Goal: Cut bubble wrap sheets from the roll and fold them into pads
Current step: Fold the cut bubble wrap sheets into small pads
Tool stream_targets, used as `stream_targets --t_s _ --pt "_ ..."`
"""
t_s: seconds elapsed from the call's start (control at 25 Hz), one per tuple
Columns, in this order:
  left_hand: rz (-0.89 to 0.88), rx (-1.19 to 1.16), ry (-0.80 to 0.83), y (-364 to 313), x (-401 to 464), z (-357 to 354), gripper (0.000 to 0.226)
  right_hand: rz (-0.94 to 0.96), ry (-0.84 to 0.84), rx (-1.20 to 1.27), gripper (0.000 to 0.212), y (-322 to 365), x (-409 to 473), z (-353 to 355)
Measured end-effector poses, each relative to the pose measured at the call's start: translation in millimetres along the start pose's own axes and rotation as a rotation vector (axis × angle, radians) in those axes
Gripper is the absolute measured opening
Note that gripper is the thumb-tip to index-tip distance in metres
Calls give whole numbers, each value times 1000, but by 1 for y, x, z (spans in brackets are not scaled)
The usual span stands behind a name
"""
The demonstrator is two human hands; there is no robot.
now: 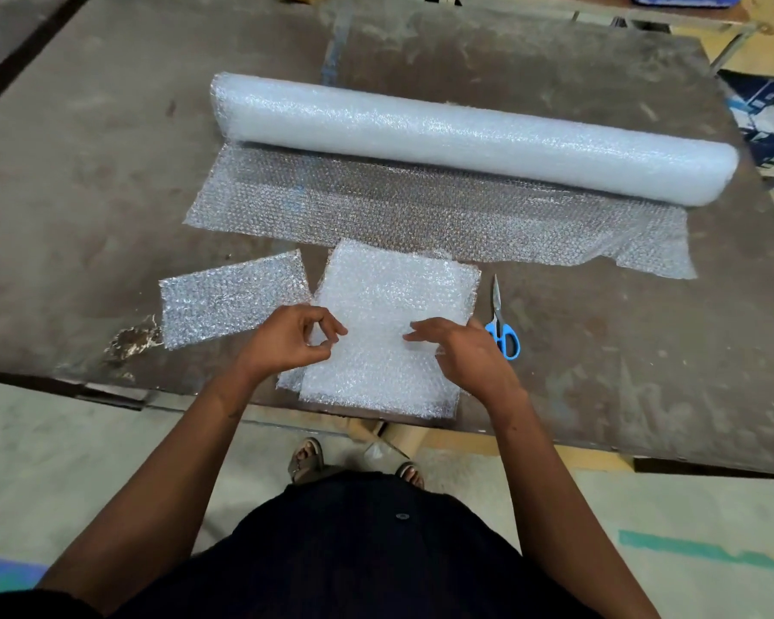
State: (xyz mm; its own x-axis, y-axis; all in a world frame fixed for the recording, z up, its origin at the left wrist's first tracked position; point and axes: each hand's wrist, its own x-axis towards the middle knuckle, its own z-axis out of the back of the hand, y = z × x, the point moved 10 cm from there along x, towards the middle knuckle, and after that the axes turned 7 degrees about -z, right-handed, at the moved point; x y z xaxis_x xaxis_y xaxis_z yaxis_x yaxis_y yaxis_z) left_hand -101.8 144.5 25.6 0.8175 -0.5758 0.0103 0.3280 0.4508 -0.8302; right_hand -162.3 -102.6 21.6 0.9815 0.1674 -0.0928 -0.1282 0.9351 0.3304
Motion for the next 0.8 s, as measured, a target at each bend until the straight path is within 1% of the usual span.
stream_targets --t_s 0.08,0.2,0.24,0.28,0.32,0.36,0.44,0.48,0.52,0.56,0.6,0.64,0.72,0.8 --pt "24 51 47 3 -11 -8 22 10 9 16 63 -1 -11 -4" --pt "-57 143 157 -5 -27 -27 15 12 91 26 45 -3 -30 -15" --pt "-80 217 187 -7 -31 -32 11 -1 112 24 44 -4 -34 -16" --pt "-100 311 186 -9 -35 -35 12 -15 108 18 48 -5 -37 -15" --pt "-109 400 141 -12 -38 -34 17 -29 75 10 54 -5 -39 -9" --pt "-119 453 50 -20 -40 -32 21 -43 13 -8 55 -4 -39 -2" --pt "-164 485 -172 -40 -36 -30 23 -68 -133 -90 43 4 -32 8" --pt "-172 522 -220 -47 -29 -37 29 -79 -159 -125 42 12 -25 4" --pt "-151 560 -210 -48 -19 -49 41 -96 -135 -133 49 21 -17 -8" --pt "-108 591 -146 -45 -8 -66 54 -119 -67 -99 58 28 -10 -26" --pt "-59 623 -68 -38 -1 -81 62 -139 5 -55 63 34 -7 -45" --pt "-24 658 1 -27 3 -95 65 -138 54 -26 65 35 -7 -61" --pt "44 704 72 -4 -1 -104 67 -127 49 -38 66 26 -15 -72" --pt "112 709 51 10 -10 -95 77 -170 -9 -46 66 7 -27 -65"
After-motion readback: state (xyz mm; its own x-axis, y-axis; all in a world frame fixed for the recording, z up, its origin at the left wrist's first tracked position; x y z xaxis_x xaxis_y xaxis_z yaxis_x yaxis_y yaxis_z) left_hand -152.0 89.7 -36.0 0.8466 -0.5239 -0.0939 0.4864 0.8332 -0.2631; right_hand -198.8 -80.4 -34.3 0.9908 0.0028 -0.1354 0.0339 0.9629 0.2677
